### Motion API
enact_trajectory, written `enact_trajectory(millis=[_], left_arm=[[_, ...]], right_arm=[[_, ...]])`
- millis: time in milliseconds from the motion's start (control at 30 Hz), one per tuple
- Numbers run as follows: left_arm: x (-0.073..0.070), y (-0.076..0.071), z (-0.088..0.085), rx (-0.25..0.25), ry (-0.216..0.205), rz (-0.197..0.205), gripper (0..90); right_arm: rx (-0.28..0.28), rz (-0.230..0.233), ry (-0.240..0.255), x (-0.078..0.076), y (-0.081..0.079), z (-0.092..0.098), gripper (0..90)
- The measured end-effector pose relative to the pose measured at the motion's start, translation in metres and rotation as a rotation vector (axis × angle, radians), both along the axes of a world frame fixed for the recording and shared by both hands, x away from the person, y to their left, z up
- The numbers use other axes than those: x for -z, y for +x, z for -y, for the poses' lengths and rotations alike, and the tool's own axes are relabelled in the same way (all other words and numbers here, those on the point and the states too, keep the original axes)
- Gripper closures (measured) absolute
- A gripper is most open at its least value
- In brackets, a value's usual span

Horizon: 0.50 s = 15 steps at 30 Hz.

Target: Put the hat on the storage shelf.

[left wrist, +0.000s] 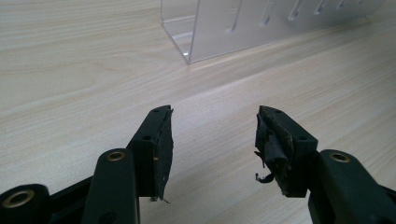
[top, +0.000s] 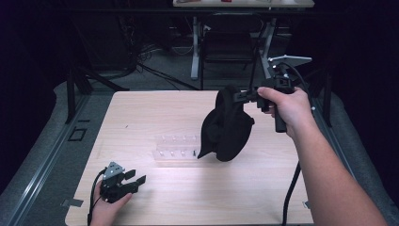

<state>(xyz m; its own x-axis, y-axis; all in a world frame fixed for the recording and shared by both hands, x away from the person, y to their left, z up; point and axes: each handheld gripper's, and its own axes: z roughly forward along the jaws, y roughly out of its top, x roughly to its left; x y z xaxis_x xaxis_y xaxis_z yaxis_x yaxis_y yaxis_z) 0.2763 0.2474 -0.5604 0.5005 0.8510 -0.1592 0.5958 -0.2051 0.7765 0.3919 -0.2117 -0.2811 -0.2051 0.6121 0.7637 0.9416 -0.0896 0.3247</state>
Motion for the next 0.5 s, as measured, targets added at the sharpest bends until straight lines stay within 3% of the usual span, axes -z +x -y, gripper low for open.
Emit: enact_trajectory(millis=[500], left_arm=[[0.0,-0.001,-0.002,-0.004,-0.004,-0.004,46.4]], right_arm=[[-0.004,-0.003,-0.012,0.014,0.019,-0.024,88.3]])
